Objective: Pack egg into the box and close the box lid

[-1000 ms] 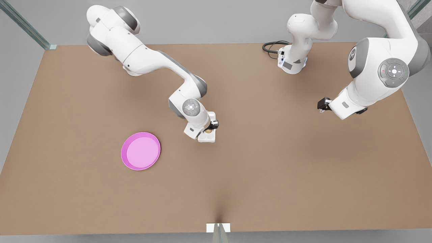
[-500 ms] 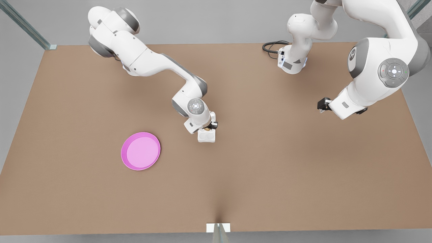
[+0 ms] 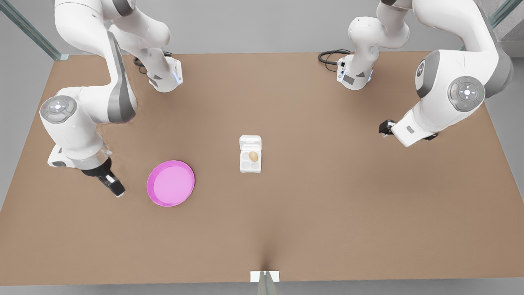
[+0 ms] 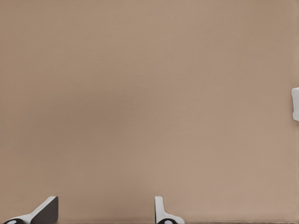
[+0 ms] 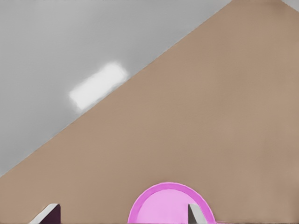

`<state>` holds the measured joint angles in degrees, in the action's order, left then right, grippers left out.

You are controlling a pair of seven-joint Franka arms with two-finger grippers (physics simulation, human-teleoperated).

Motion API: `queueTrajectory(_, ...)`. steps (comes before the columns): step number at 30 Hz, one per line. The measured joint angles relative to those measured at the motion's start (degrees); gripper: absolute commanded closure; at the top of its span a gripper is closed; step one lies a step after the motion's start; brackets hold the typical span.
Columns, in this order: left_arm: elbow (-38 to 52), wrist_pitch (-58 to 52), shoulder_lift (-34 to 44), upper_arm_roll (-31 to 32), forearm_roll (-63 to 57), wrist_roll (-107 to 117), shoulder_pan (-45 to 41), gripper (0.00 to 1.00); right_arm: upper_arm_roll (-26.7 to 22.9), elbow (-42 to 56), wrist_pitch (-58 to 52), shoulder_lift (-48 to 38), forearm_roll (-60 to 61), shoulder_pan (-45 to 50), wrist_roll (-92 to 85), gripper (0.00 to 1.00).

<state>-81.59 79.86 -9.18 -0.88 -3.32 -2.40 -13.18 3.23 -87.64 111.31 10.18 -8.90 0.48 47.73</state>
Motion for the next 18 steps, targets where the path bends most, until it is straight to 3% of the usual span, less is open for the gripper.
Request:
queueTrajectory(1,0.09,-1.42,-0.25,4.61,-0.06,0.7,0.65,0.0,-1.33,-0.07,-4.31,-1.58,1.48,-1.24,-2.84,0.0)
queueTrajectory(4,0.18,-6.38,-4.73,31.69,1.68,7.78,-0.13,0.01,-2.51,5.5,-14.2,-0.68,4.08,-3.64,-10.49,0.0)
queueTrajectory(5,0.21,-6.63,-9.51,37.75,2.3,11.39,-5.4,0.51,-2.57,7.51,-16.17,0.78,4.53,-3.82,-12.77,0.0)
queueTrajectory(6,0.18,-5.7,-12.81,40.82,2.65,15.11,-10.12,0.79,-2.62,9.39,-17.68,1.77,4.85,-3.88,-14.93,0.0)
queueTrajectory(9,0.12,-0.25,-20.45,43.64,1.83,25.96,-20.05,0.79,-2.69,11.15,-20.44,3.4,5.47,-4.62,-20.73,0.0)
queueTrajectory(12,0.06,5.26,-30.72,43.4,-1.8,35.75,-21.77,0.79,-2.7,11.37,-21.48,4.03,5.72,-4.76,-25.63,0.0)
queueTrajectory(18,0.08,17.07,-37.62,34.7,-6.64,51.61,-21.92,0.79,-2.83,11.54,-22.12,4.09,5.62,-5.62,-33.31,0.0)
